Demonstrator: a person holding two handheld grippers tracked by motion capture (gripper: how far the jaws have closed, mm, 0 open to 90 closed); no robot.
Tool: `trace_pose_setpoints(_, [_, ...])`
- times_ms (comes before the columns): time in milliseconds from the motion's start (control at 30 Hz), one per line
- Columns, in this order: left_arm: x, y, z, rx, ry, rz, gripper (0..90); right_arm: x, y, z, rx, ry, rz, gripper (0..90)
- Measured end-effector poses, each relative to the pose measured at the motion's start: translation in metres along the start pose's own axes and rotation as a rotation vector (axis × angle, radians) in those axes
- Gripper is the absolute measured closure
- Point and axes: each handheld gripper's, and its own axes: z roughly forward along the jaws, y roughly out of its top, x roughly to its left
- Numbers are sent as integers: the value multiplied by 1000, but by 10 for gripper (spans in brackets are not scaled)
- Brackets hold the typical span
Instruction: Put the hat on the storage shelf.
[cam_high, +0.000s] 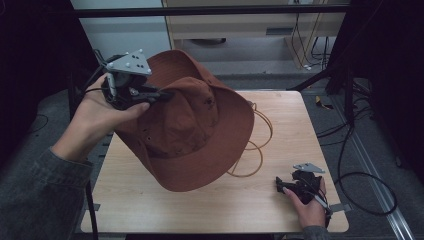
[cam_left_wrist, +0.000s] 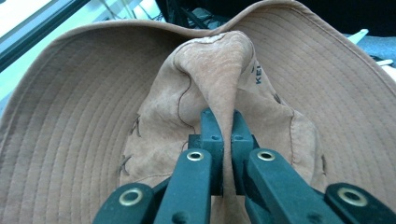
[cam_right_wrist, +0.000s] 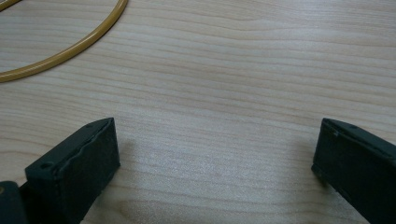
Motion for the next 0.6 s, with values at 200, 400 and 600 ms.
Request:
trace_pose_setpoints(200, [-3, 12, 13, -6, -14, 5, 886, 0, 0, 0, 1, 2, -1, 5])
trace_pose_setpoints(400, [-9, 28, 20, -18, -14, 27, 886, 0, 0, 0, -3, 2, 2, 6])
trace_pose_setpoints(600, [-13, 40, 35, -10, -26, 30, 886, 0, 0, 0, -3, 2, 2, 6])
